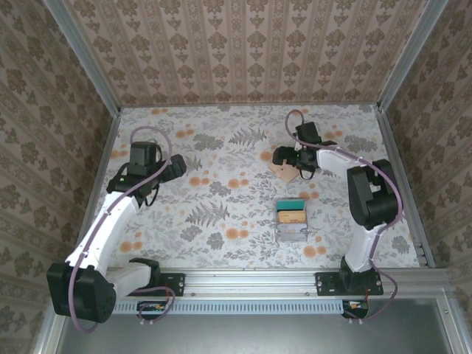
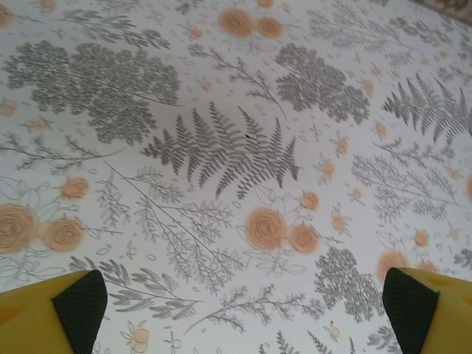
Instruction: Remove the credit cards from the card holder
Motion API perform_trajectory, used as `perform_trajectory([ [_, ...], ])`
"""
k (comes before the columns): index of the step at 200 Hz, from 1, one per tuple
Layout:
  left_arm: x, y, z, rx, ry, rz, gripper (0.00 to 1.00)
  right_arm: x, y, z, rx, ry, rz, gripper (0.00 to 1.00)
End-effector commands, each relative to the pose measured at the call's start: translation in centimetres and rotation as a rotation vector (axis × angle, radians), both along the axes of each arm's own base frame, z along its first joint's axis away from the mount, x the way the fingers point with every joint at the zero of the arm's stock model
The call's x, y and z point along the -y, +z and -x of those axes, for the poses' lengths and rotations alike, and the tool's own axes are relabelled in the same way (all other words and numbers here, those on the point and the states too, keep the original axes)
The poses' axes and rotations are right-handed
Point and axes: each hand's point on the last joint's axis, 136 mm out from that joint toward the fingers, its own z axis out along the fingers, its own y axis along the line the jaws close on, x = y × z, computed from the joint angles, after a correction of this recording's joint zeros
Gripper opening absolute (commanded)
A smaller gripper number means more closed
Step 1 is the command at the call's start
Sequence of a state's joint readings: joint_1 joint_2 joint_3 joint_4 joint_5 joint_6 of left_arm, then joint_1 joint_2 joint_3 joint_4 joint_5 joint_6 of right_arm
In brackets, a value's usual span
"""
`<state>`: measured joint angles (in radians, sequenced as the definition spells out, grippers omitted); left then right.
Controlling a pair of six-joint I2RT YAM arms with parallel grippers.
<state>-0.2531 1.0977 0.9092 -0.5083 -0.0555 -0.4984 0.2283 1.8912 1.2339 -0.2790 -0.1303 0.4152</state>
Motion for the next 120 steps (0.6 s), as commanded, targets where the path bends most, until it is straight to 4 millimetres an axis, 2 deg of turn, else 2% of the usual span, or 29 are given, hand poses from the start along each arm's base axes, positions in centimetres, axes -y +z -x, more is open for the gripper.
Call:
perform_trajectory([
  [1, 0.6, -0.1, 0.7, -0.026, -0.019, 0.002, 1.0, -1.0, -0.9, -0.2, -0.046, 0.035, 0.004, 1.0],
  [45, 1.2, -0.4, 0.8, -0.042, -0.046, 0.004, 1.0, -4.2, -3.0, 1.7, -0.116, 0.11, -0.059, 1.0],
  [88, 1.4, -1.2, 0.8, -0.068, -0.029, -0.023, 1.0, -9.9, -1.8, 5.4, -0.102, 0.172, -0.1, 1.0],
  [120, 2.7, -2.4, 1.0, -0.114, -0.051, -0.028, 1.0, -14.8, -0.6, 7.8, -0.08, 0.218, -0.131, 1.0],
])
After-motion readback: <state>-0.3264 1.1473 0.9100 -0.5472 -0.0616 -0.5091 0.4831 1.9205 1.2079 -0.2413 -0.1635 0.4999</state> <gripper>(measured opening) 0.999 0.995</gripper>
